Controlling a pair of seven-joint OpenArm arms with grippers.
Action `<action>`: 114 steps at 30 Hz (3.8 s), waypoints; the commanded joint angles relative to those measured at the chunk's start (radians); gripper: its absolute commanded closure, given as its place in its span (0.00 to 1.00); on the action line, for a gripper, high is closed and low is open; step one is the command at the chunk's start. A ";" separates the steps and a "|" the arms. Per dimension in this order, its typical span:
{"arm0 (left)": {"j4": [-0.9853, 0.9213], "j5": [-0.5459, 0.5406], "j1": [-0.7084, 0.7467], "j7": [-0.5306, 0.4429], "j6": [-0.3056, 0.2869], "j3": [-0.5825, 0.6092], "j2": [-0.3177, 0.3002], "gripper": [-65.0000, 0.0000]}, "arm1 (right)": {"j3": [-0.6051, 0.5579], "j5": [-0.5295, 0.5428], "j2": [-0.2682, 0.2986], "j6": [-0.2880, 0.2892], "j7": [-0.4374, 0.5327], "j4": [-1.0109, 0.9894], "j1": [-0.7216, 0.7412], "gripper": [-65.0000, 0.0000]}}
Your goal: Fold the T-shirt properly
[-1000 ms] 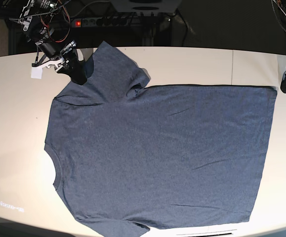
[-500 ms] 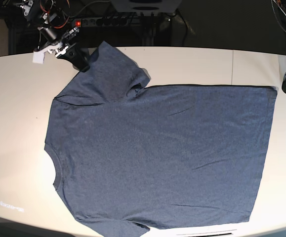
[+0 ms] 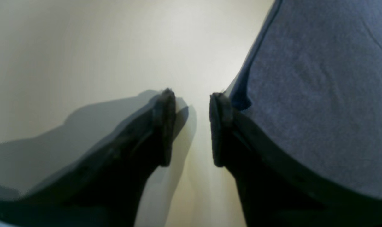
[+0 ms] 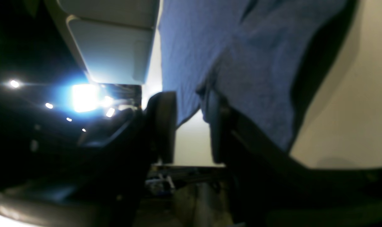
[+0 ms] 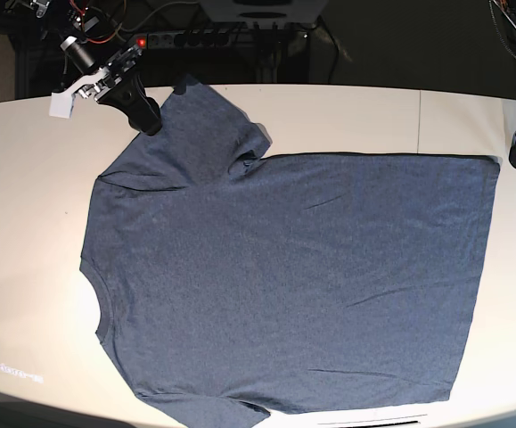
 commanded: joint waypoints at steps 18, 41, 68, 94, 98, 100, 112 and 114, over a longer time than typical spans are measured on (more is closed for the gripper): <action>0.013 0.006 -0.002 -0.002 -0.026 -0.004 -0.020 0.65 | 0.279 -0.200 0.024 0.073 0.090 0.161 0.005 0.71; 0.013 0.003 -0.003 0.024 -0.026 -0.004 -0.020 0.65 | 0.258 -0.515 0.083 -0.070 0.040 0.217 0.119 0.71; 0.013 0.003 -0.006 0.023 -0.026 -0.004 -0.020 0.65 | 0.059 -0.715 0.069 -0.186 -0.012 0.108 0.204 0.71; 0.013 0.003 -0.005 0.024 -0.026 -0.004 -0.022 0.65 | -0.056 -0.637 -0.010 -0.190 -0.019 -0.056 0.208 0.71; 0.013 0.003 -0.005 0.024 -0.026 -0.004 -0.022 0.65 | -0.056 -0.630 -0.011 -0.189 -0.020 -0.056 0.239 0.71; 0.013 0.003 -0.005 0.024 -0.026 -0.004 -0.023 0.65 | -0.056 -0.636 -0.011 -0.189 -0.021 -0.056 0.254 0.71; 0.013 0.003 -0.005 -0.036 -0.026 -0.004 -0.022 0.65 | -0.056 -0.647 -0.010 -0.174 -0.025 -0.056 0.266 1.00; 0.013 0.002 -0.006 -0.053 -0.026 -0.004 -0.022 0.65 | -0.056 -0.647 -0.010 -0.174 -0.032 -0.056 0.266 1.00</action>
